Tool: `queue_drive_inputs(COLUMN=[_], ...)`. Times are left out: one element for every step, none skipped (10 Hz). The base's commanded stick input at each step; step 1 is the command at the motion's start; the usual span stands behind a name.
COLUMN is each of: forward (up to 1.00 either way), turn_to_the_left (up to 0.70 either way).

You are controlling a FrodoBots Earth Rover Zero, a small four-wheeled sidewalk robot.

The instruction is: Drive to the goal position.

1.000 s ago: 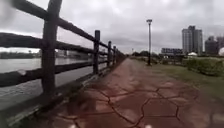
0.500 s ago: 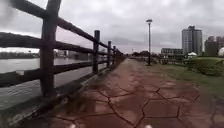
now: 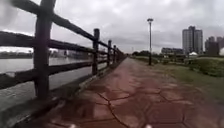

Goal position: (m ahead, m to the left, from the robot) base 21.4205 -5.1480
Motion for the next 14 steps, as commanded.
queue_drive_inputs(forward=[0.85,0.85,0.85,0.85,0.85,0.85,0.85,0.85,0.85,0.85,0.85,0.85,0.85,0.85], turn_to_the_left=[-0.33,-0.33,-0.33,-0.27,-0.15,0.01,0.01,0.01,0.01,0.01,0.01,0.01,0.01,0.01])
